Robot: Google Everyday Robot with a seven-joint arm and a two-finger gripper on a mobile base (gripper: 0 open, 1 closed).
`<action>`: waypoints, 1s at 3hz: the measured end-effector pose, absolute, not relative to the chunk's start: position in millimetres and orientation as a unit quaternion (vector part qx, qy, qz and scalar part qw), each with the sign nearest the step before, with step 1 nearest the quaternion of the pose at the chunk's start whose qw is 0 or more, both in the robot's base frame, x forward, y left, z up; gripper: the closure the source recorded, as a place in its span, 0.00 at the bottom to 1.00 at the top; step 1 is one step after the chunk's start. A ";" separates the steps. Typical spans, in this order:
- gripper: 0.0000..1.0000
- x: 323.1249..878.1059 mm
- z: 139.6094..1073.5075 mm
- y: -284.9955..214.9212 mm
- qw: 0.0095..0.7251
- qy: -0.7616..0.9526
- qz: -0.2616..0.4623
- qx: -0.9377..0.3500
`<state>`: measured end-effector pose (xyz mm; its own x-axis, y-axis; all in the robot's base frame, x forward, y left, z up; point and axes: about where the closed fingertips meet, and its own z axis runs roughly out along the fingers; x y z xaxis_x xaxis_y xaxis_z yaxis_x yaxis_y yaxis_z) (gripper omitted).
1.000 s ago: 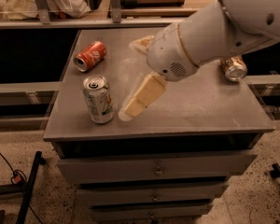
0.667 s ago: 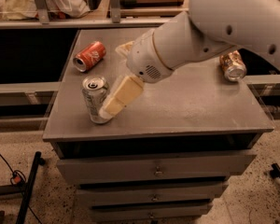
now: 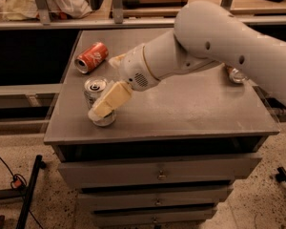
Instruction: Knock 7up can over
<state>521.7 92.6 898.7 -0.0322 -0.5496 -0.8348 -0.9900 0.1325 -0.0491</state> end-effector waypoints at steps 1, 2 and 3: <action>0.00 515.8 886.1 102.4 0.373 0.645 0.340 -0.574; 0.00 510.3 877.4 108.9 0.388 0.636 0.372 -0.554; 0.17 507.8 868.7 109.0 0.416 0.627 0.413 -0.514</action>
Offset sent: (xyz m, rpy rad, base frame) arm -0.0147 0.0186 -0.0321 0.2695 0.1027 0.0024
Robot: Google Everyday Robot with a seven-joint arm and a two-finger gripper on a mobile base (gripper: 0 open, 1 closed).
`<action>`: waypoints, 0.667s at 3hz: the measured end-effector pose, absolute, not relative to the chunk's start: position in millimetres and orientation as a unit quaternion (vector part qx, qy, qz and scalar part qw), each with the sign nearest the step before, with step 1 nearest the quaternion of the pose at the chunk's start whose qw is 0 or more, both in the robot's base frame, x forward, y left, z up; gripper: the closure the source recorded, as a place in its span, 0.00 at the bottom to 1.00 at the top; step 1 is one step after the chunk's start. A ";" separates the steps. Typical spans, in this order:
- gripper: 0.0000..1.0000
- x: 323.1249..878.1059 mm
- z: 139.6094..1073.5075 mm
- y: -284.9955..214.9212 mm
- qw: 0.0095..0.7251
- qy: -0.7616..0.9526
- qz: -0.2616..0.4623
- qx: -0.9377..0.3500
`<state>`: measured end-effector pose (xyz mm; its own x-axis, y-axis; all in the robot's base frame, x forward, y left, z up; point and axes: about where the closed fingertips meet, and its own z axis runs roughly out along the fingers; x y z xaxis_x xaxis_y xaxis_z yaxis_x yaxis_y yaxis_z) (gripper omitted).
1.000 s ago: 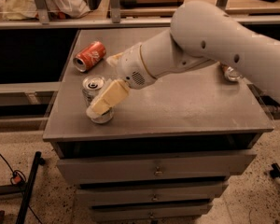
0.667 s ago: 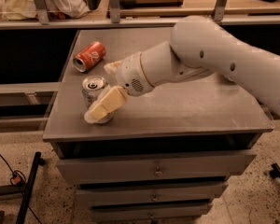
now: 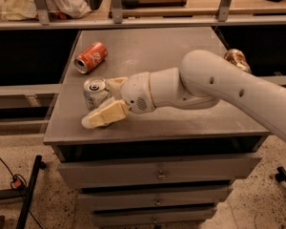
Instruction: Knock 7up can over
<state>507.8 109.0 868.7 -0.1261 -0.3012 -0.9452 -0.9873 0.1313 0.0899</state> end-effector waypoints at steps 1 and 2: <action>0.41 510.1 868.9 104.3 0.451 0.609 0.444 -0.478; 0.64 513.6 881.8 98.9 0.483 0.584 0.466 -0.457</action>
Offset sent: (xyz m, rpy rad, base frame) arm 0.0128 -0.0238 0.0309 0.3449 -0.0451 -0.0543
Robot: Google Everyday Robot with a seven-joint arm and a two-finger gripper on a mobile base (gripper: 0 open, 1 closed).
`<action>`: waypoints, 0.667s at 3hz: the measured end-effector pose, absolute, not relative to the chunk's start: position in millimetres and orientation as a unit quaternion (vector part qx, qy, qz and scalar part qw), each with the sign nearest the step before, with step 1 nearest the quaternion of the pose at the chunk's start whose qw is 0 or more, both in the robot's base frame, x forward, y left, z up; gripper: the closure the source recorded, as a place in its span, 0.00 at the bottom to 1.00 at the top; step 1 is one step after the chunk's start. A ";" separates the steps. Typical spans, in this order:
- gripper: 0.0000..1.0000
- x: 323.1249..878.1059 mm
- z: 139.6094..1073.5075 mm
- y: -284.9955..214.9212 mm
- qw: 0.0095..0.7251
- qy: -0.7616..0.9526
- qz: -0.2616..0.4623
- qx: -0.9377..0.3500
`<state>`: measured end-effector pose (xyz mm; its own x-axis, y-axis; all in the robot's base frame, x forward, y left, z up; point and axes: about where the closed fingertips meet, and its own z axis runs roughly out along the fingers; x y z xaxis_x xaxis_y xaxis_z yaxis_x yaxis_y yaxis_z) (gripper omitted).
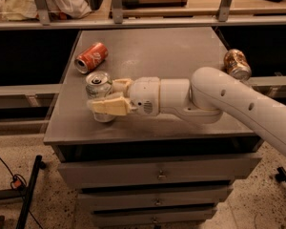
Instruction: Knock 7up can over
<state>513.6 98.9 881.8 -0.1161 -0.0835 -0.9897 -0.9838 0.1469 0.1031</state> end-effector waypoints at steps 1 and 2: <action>0.88 524.8 901.7 83.0 0.502 0.566 0.464 -0.461; 1.00 540.8 927.2 61.9 0.497 0.558 0.422 -0.513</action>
Offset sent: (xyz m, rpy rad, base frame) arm 0.0768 -0.1155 0.0434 -0.3707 -0.2976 0.0466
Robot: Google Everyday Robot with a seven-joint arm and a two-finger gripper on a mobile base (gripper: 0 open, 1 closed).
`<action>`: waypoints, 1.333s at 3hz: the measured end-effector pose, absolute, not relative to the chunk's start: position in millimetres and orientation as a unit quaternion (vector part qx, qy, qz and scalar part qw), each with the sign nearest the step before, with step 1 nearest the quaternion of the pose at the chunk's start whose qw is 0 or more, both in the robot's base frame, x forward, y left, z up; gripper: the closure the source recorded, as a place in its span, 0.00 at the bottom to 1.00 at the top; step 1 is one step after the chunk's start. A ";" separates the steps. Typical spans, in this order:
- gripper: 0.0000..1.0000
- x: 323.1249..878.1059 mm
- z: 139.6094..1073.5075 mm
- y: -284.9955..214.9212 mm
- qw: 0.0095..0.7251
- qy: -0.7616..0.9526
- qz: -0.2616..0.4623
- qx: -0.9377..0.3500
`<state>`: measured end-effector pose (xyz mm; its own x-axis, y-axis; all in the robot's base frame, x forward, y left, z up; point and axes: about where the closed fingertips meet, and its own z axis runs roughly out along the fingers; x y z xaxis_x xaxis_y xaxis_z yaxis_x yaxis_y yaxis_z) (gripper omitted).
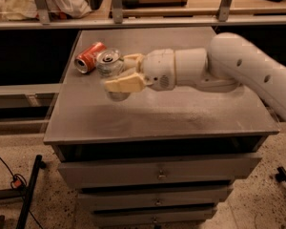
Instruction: Knock 7up can over
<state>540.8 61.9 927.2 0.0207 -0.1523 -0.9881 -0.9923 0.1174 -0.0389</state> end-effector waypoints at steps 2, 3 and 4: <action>1.00 572.6 911.2 11.8 0.390 0.583 0.243 -0.671; 1.00 580.6 874.0 -29.6 0.309 0.600 0.149 -0.723; 1.00 593.2 828.8 -111.5 0.187 0.620 0.018 -0.762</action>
Offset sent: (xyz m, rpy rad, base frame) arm 0.0780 -0.1540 -0.0728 -1.0501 -0.3220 0.0381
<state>593.2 -111.5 828.8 0.2297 -0.9379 -0.2599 -0.9517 -0.1605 -0.2618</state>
